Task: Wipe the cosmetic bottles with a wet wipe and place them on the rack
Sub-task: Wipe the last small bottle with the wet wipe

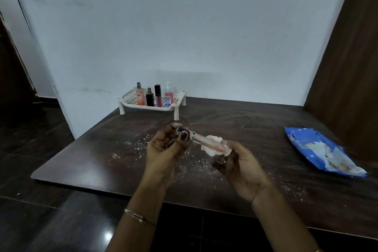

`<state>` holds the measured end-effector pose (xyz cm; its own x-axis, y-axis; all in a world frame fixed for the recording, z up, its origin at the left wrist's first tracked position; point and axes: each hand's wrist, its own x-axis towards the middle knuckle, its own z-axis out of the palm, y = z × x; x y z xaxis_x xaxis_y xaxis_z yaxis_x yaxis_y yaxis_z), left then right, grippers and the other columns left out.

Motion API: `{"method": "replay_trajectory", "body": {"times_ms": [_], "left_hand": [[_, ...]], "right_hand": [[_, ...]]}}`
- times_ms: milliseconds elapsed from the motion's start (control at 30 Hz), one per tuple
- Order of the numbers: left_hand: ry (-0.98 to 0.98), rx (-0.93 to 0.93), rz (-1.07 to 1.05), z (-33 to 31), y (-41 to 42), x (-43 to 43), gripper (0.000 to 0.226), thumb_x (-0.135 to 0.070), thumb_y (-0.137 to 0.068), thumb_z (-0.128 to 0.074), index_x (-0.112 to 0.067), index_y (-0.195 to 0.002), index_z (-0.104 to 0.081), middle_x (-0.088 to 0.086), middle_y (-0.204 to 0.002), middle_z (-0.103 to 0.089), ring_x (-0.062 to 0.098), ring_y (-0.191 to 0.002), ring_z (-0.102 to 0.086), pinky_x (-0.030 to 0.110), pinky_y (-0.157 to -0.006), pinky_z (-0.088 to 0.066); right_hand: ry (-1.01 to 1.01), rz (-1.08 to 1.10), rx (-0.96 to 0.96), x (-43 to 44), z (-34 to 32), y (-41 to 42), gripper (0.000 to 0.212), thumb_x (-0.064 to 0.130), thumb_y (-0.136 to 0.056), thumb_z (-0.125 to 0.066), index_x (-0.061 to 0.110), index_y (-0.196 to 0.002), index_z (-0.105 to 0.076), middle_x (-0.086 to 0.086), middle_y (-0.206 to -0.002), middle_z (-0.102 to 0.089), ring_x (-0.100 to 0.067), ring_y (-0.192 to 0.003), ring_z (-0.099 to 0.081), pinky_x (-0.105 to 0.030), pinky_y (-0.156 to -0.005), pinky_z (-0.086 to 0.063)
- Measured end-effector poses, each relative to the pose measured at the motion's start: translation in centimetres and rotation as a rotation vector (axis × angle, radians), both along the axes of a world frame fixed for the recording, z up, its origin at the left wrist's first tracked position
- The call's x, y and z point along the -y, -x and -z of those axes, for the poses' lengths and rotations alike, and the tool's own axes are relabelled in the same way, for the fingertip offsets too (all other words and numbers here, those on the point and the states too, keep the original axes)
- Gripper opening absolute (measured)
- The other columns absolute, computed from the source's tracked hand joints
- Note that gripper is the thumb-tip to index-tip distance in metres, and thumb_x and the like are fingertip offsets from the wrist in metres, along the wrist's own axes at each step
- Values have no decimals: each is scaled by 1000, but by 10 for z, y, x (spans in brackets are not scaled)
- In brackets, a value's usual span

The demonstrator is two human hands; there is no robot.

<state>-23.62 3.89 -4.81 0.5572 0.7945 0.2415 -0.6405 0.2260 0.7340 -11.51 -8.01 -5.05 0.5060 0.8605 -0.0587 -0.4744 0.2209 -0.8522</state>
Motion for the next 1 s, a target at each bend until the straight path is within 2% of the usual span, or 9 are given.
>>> {"method": "replay_trajectory", "body": {"times_ms": [67,133,300,367,500,567,700,867,1000], "left_hand": [[87,66,-33,0,-4,5,26,-3,-64,-69,-11,-88,-63,1,-77,-71,10,-73,-70,21,-66,-58],[119,102,-68,4,-6,14,31,-6,-58,-74,-11,-86,-62,1,-76,-71,11,-74,-70,21,-67,-58],[63,-6,-204,15,-15,46,23,2,-62,-73,-13,-79,-68,6,-79,-73,12,-75,-69,18,-63,-54],[44,-31,-260,15,-20,54,22,10,-66,-71,-6,-81,-67,5,-77,-73,11,-73,-69,16,-64,-54],[-6,-42,-296,13,-20,57,22,18,-71,-66,-2,-83,-66,4,-74,-73,9,-71,-69,16,-65,-54],[5,-25,-301,14,-16,54,22,18,-71,-66,-2,-82,-66,4,-75,-73,9,-71,-69,16,-66,-54],[8,-24,-289,16,-11,51,21,15,-70,-67,-2,-82,-65,7,-78,-74,11,-73,-69,17,-65,-54],[-27,-66,-298,16,-4,33,22,15,-70,-68,-2,-84,-66,8,-78,-74,13,-75,-70,17,-66,-54],[-91,-149,-359,16,10,9,20,7,-70,-72,-6,-84,-68,6,-79,-74,12,-76,-69,16,-67,-53]], "right_hand": [[-125,18,-252,-1,-2,7,24,20,-90,-50,5,-100,-66,-11,-77,-72,-15,-65,-67,-28,-71,-57],[-203,131,-334,-7,-2,11,22,14,-85,-55,4,-100,-65,-11,-84,-72,-14,-68,-70,-25,-66,-59],[-132,645,-78,-23,-7,17,14,1,-85,-61,11,-92,-68,-2,-89,-70,-3,-70,-67,-17,-57,-54],[-152,785,202,-26,-6,27,16,-3,-83,-63,12,-91,-66,-3,-90,-68,1,-74,-66,-17,-64,-53],[-152,861,1138,-24,5,36,21,-6,-81,-65,11,-94,-71,1,-97,-65,-1,-92,-61,-14,-82,-49],[-57,865,1370,-22,5,19,19,-2,-82,-64,9,-95,-72,0,-97,-65,-10,-90,-61,-15,-84,-49],[93,848,1290,-23,0,8,20,2,-83,-63,11,-99,-71,0,-99,-65,-13,-86,-62,-36,-77,-56],[27,661,1366,-30,8,35,32,-1,-84,-62,16,-109,-68,6,-108,-61,1,-99,-55,-10,-89,-45],[150,564,1242,-61,1,21,26,6,-88,-58,20,-107,-68,6,-109,-53,-2,-97,-53,-19,-88,-50]]}}
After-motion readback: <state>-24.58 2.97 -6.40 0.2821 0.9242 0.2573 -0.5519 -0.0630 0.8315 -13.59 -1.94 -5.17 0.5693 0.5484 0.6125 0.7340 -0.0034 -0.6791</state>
